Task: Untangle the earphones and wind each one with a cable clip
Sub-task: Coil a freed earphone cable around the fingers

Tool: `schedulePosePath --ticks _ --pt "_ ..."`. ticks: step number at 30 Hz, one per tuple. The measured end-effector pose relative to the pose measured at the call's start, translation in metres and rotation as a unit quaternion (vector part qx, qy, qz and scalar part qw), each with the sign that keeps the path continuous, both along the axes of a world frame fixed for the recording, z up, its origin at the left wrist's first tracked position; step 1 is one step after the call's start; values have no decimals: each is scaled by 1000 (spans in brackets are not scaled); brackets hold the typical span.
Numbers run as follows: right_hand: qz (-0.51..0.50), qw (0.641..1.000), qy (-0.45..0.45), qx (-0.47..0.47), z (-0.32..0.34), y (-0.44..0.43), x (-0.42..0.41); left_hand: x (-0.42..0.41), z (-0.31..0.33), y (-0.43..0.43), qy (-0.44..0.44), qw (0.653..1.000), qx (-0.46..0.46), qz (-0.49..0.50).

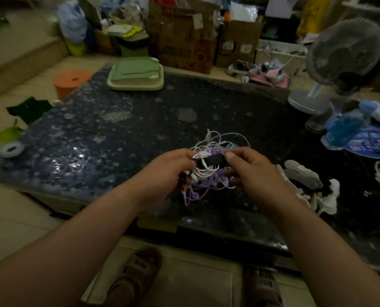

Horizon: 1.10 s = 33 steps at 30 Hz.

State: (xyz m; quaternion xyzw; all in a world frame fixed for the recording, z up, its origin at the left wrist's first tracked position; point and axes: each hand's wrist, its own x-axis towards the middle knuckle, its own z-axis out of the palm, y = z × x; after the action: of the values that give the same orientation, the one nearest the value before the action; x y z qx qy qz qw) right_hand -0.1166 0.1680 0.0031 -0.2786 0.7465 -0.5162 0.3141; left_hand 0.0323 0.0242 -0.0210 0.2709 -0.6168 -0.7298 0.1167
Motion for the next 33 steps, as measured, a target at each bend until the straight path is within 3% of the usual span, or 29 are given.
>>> schedulePosePath --ticks 6,10,14,24,30,33 --pt "39 998 -9 -42 -10 -72 61 37 -9 -39 -10 989 -4 146" --pt "48 997 -36 -45 -29 -110 98 60 -25 -72 -22 965 1 263" --pt "76 996 -26 -27 -41 -125 117 78 -43 -115 -67 938 -51 338" --pt "100 995 -15 2 -59 -123 120 98 -65 -147 -294 849 -286 332" --pt "83 996 -20 6 -55 -129 118 104 -32 -126 -252 826 -360 352" --pt "73 997 -28 1 -42 -124 114 87 -16 -106 -180 850 -378 318"
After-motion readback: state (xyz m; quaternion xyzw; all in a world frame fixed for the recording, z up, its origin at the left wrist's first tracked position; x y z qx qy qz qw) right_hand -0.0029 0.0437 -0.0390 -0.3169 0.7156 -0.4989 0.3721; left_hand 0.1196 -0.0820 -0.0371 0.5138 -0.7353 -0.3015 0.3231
